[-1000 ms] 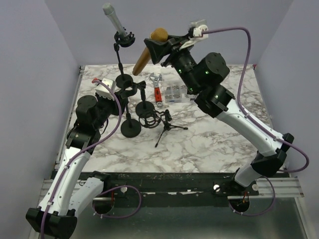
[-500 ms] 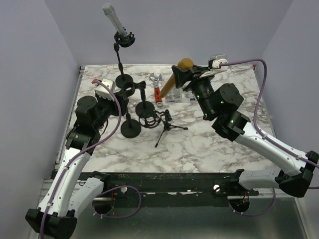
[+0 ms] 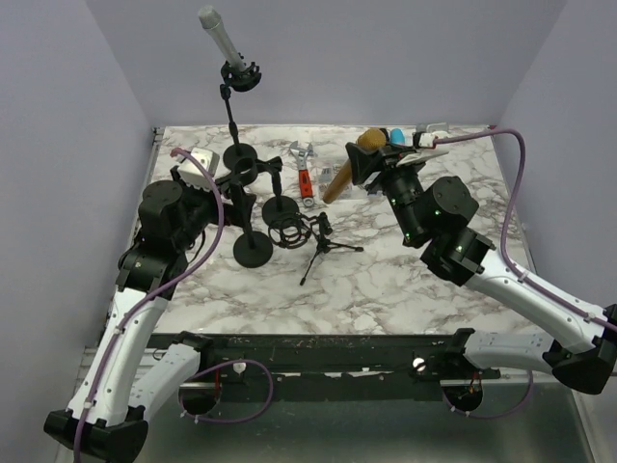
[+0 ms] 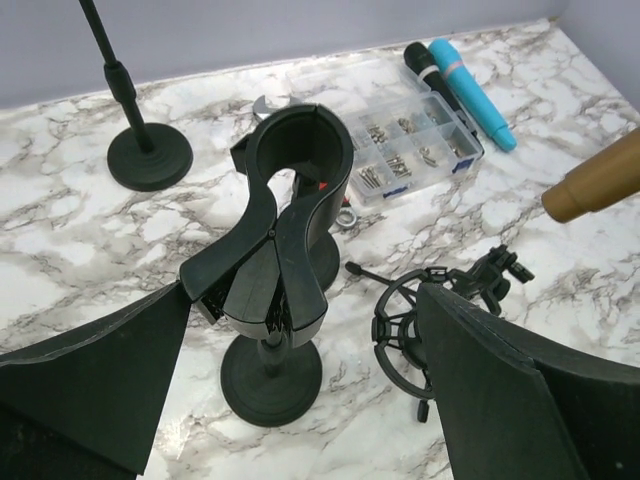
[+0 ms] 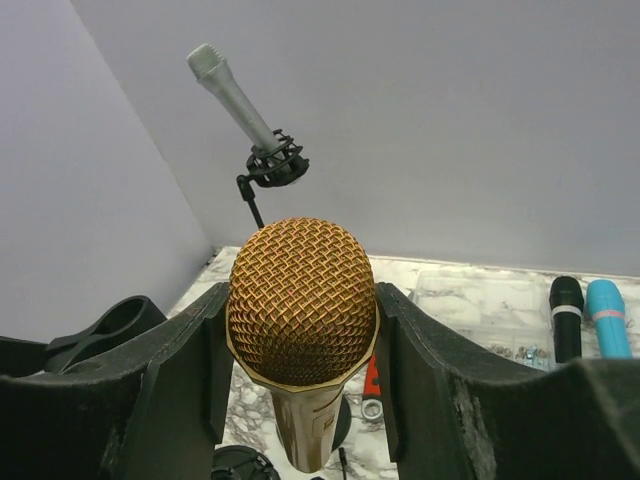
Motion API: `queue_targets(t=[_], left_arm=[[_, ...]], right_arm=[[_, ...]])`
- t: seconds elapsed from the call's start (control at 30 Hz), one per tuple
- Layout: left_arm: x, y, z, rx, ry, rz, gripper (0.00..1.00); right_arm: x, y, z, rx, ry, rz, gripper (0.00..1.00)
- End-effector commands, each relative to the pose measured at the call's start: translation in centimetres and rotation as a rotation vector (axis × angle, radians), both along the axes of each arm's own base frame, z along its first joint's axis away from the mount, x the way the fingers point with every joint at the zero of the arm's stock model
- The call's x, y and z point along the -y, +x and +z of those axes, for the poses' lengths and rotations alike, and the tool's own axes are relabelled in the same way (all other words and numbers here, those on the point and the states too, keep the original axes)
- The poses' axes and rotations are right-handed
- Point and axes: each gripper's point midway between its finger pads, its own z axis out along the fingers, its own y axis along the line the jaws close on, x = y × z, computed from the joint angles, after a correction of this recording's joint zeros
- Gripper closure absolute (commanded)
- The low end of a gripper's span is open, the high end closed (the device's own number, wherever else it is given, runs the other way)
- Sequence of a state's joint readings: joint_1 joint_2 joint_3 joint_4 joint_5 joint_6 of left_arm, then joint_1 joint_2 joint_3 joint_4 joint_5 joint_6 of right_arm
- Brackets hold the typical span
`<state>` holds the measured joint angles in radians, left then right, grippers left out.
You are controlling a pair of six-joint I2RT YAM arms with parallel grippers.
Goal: Remove the microphone from the stand
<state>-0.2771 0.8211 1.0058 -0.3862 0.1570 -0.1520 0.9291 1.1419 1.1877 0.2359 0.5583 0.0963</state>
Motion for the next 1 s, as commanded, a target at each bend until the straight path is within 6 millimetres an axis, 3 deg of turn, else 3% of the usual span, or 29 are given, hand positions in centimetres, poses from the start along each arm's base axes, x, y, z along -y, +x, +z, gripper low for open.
queue_targets(t=[0.0,0.23,0.43,0.7,0.97], left_arm=[[-1.3,-1.0,3.1,0.005,-0.021,0.072,0.02],[-1.2,-0.7,7.3,0.023,-0.040,0.073,0.10],[0.1,0.9,8.4,0.010,-0.067,0.040,0.33],[2.2,3.1,8.0,-0.031,-0.121,-0.023,0.63],[2.6,5.2,3.8,-0.101,-0.110,0.001,0.80]], right_arm=[[1.5,-0.6,0.7,0.012,0.034,-0.029,1.00],[1.9,-1.2,0.8,0.028,0.041,-0.012,0.99],[2.5,-1.6,0.7,0.030,0.040,-0.015,0.99],[3.3,-2.0,0.9,0.036,0.046,-0.024,0.99],[3.2,-2.0,0.5,0.032,0.039,-0.023,0.99]])
